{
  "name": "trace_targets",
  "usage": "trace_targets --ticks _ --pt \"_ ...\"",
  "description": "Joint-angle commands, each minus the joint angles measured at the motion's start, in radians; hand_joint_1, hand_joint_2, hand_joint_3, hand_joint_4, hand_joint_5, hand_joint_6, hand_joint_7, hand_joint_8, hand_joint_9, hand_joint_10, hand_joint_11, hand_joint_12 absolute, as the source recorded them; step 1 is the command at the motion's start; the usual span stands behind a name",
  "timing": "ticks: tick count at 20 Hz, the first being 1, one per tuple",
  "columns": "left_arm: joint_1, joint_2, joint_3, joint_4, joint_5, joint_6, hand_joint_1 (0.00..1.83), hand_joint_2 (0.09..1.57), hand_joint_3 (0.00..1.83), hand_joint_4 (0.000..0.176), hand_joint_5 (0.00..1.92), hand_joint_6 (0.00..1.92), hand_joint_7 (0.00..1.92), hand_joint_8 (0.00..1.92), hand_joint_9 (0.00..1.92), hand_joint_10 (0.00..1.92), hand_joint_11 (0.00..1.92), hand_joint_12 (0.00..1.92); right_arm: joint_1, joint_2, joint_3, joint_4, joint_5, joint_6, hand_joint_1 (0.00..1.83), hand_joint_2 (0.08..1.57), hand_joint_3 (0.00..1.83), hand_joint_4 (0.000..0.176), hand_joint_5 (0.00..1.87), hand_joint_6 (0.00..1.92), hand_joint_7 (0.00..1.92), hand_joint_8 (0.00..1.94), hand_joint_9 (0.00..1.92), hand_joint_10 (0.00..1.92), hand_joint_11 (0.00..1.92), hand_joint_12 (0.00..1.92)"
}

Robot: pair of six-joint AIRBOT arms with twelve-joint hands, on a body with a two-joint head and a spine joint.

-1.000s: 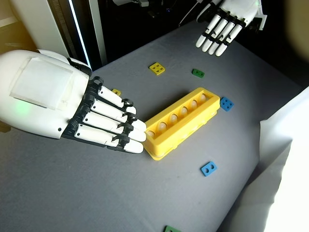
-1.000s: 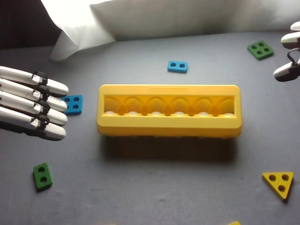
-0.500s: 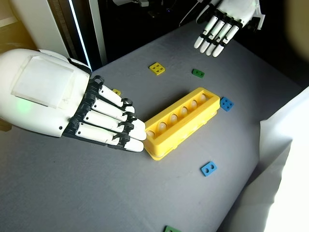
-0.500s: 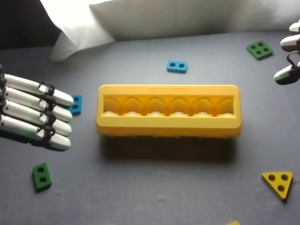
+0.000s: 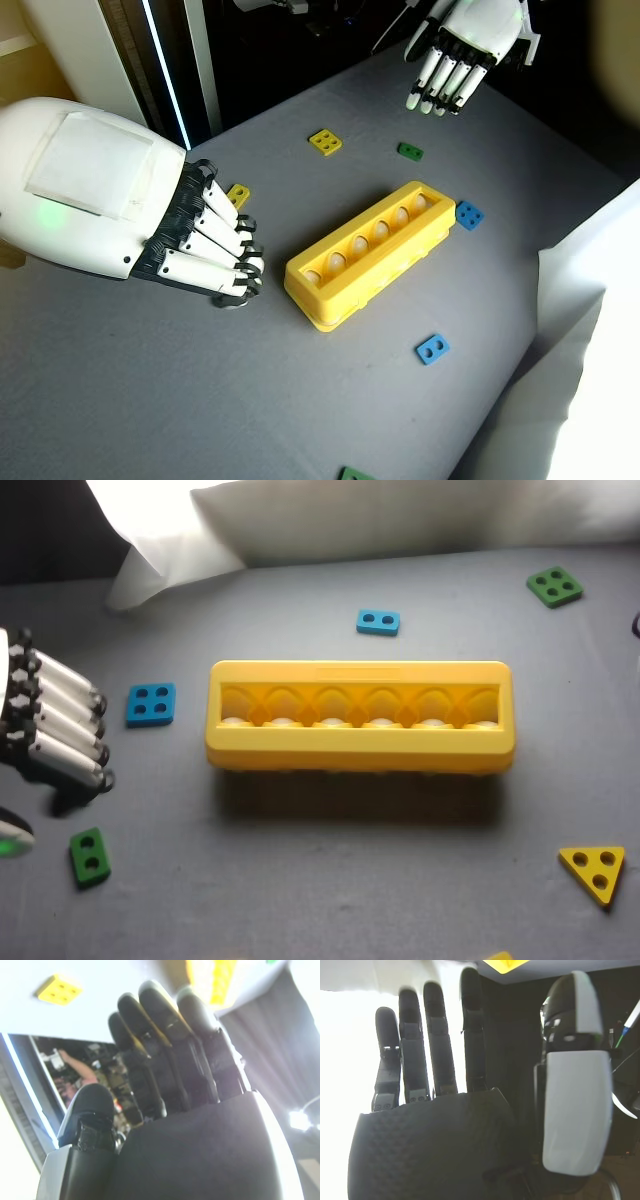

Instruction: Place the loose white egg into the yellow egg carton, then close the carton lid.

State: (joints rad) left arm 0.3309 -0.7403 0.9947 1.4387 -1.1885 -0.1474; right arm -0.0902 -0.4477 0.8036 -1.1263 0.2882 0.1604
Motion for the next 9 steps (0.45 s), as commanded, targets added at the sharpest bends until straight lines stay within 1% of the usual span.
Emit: trace_targets --ticks 1,2,3,4,5,6,7,8,9 --pt "-0.002 0.01 0.009 -0.085 -0.041 -0.001 0.22 1.56 0.01 0.0 0.67 1.92 0.75 1.92 0.71 1.92 0.66 1.92 0.015 0.014 0.001 0.031 0.046 0.007 0.29 1.45 0.02 0.028 0.72 1.91 0.68 1.94 0.65 1.92 0.69 1.92" --pt "0.002 0.009 0.012 -0.087 -0.04 -0.003 0.22 1.56 0.01 0.0 0.67 1.92 0.75 1.92 0.71 1.92 0.66 1.92 0.015 0.014 0.0 0.031 0.046 0.007 0.29 1.45 0.02 0.028 0.72 1.91 0.68 1.94 0.65 1.92 0.69 1.92" --pt "0.002 0.008 0.018 -0.087 -0.039 -0.005 0.28 1.55 0.0 0.0 0.77 1.92 0.84 1.92 0.8 1.92 0.74 1.92 0.015 0.014 0.0 0.031 0.046 0.007 0.27 1.49 0.02 0.044 0.86 1.92 0.82 1.94 0.77 1.92 0.81 1.92" --pt "0.002 0.007 0.022 -0.091 -0.038 -0.006 0.51 1.5 0.0 0.0 0.99 1.92 1.12 1.92 1.13 1.92 1.07 1.92 0.015 0.014 -0.001 0.031 0.047 0.006 0.33 1.51 0.01 0.053 1.04 1.92 0.99 1.94 0.95 1.92 1.01 1.92" --pt "0.001 0.005 0.025 -0.093 -0.038 -0.006 0.66 1.47 0.0 0.0 1.3 1.92 1.5 1.92 1.55 1.92 1.52 1.92 0.016 0.014 -0.001 0.031 0.048 0.006 0.44 1.53 0.01 0.044 1.28 1.92 1.27 1.94 1.28 1.92 1.38 1.92" --pt "0.0 0.004 0.026 -0.093 -0.038 -0.006 0.79 1.53 0.02 0.0 1.46 1.92 1.66 1.92 1.74 1.92 1.77 1.92 0.016 0.014 -0.002 0.031 0.048 0.006 0.56 1.53 0.05 0.03 1.49 1.92 1.51 1.94 1.53 1.92 1.64 1.92" --pt "0.0 0.002 0.028 -0.093 -0.038 -0.008 0.84 1.55 0.03 0.0 1.54 1.92 1.73 1.92 1.79 1.92 1.81 1.92 0.016 0.014 -0.002 0.031 0.048 0.006 0.61 1.56 0.03 0.0 1.59 1.92 1.62 1.94 1.64 1.92 1.76 1.92" --pt "0.0 0.0 0.027 -0.093 -0.038 -0.009 0.98 1.47 0.0 0.081 1.43 1.92 1.59 1.92 1.67 1.92 1.69 1.92 0.016 0.014 -0.003 0.031 0.048 0.006 0.77 1.55 0.0 0.0 1.69 1.92 1.7 1.94 1.72 1.92 1.84 1.92" --pt "0.0 -0.002 0.027 -0.093 -0.038 -0.011 0.98 1.47 0.0 0.081 1.43 1.92 1.59 1.92 1.67 1.92 1.69 1.92 0.016 0.014 -0.003 0.031 0.048 0.006 0.77 1.55 0.0 0.0 1.69 1.92 1.7 1.94 1.72 1.92 1.84 1.92"
